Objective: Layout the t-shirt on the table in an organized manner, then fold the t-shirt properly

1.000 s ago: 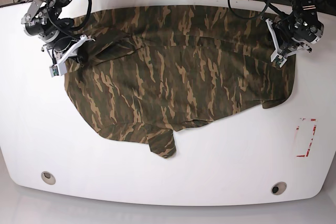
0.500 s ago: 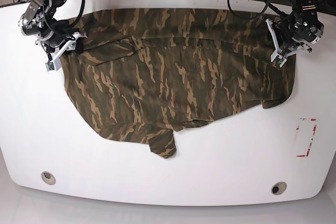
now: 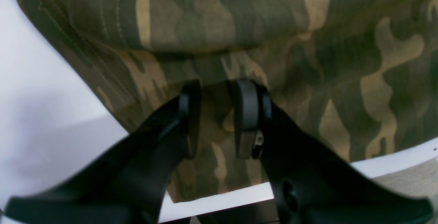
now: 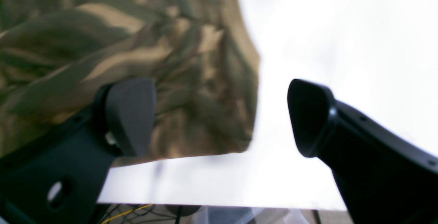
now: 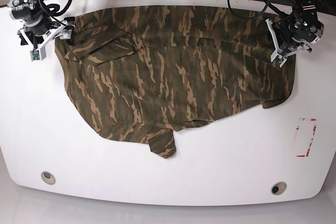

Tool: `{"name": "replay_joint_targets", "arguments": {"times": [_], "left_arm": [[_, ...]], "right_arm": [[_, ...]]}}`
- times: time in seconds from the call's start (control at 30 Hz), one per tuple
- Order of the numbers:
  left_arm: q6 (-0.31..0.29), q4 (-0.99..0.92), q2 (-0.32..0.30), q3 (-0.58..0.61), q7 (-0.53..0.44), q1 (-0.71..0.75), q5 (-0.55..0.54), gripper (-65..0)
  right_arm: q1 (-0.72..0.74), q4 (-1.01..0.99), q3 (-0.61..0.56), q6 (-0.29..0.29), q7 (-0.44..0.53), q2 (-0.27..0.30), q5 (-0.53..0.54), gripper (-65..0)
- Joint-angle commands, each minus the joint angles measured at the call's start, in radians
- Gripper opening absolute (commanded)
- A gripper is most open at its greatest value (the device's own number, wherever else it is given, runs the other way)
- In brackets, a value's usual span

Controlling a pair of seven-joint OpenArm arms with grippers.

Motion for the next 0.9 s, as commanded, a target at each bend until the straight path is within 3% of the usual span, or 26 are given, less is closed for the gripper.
{"name": "replay_joint_targets", "arguments": {"times": [0.0,0.27,0.47,0.67,0.87], "left_arm": [[-0.001,-0.008,-0.005,0.003,0.050,0.013,0.039,-49.9],[-0.001,-0.008,-0.005,0.003,0.048,0.013,0.039,-49.9],[-0.001,-0.008,-0.005,0.000,0.048,0.013,0.041,-49.9],[-0.001,-0.008,-0.033,0.000,0.048,0.013,0.036,-49.9],[-0.001,-0.008,-0.033,-0.002,0.048,0.015,0.036,-49.9]], "right_arm": [[-0.013,0.017,0.030,-0.002,0.011,0.017,0.003,-8.6],[-0.033,-0.023,0.047,-0.002,0.018,0.012,0.003,-12.0],[-0.033,-0.146,0.050,-0.002,0.075,0.017,0.001,-18.4],[-0.035,-0.239,0.050,-0.002,0.124,0.020,0.001,-28.5],[-0.048,-0.290,0.052,-0.002,0.129,0.046,0.001,-43.4]]}}
